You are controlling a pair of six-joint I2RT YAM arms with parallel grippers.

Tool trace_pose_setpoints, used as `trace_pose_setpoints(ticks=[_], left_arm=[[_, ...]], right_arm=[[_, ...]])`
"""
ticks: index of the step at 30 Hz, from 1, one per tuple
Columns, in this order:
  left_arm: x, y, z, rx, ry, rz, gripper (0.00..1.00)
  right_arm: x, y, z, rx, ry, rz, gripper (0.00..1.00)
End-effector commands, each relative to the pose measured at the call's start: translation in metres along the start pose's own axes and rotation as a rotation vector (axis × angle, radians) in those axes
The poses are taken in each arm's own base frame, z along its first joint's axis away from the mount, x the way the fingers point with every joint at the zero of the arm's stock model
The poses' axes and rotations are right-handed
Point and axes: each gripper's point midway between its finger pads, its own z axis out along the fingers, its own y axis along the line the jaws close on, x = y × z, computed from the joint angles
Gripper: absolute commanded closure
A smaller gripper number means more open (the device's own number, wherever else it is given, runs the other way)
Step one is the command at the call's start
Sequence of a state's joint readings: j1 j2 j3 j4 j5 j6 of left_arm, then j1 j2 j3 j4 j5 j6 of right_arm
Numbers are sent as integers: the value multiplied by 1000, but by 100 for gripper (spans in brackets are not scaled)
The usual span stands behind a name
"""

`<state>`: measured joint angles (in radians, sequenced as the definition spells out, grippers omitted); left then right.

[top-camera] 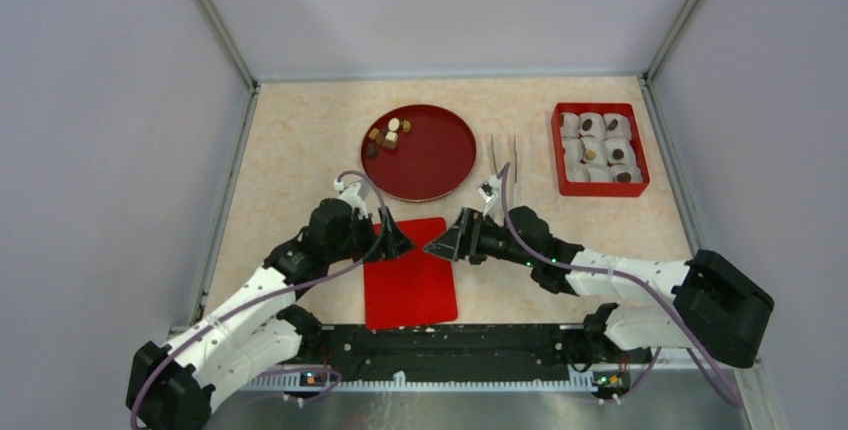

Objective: Pack the chocolate

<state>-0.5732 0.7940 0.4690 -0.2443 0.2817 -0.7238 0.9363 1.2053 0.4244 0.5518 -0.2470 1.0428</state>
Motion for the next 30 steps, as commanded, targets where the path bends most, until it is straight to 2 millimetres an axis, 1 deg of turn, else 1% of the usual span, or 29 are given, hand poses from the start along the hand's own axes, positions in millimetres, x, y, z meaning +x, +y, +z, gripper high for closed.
trace_pose_setpoints(ticks=[1,2,3,4,9,12,14,20,21,23,25,26,28,30], left_arm=[[-9,58,-15,-389,-25,-39,5],[-5,67,-18,-453,-4,-60,2],[0,73,-20,-493,19,-78,1],[6,78,-23,-525,43,-102,1],[35,101,-26,-615,98,-192,1],[48,107,-22,-613,124,-228,1],[59,105,-19,-596,164,-262,1],[77,117,-20,-651,214,-307,1],[80,111,-16,-609,238,-315,1],[83,96,-3,-492,259,-324,1],[82,73,10,-338,266,-342,1],[83,62,13,-269,277,-359,1],[75,41,15,-159,260,-375,1],[61,25,12,-92,212,-371,1]], right_arm=[[-19,-37,-1,271,-70,-68,21],[-18,-57,-6,369,-62,-80,21],[-19,-69,-7,430,-64,-95,20],[-16,-77,-8,467,-48,-100,20],[1,-103,0,540,21,-83,20],[6,-112,3,565,38,-74,20],[10,-113,5,562,52,-70,20],[19,-113,11,533,75,-40,19],[24,-111,12,510,93,-28,19],[26,-106,16,470,97,-11,19],[29,-102,21,436,103,9,19],[31,-100,22,422,106,21,19],[31,-92,25,372,101,43,19],[32,-90,24,351,94,59,19]])
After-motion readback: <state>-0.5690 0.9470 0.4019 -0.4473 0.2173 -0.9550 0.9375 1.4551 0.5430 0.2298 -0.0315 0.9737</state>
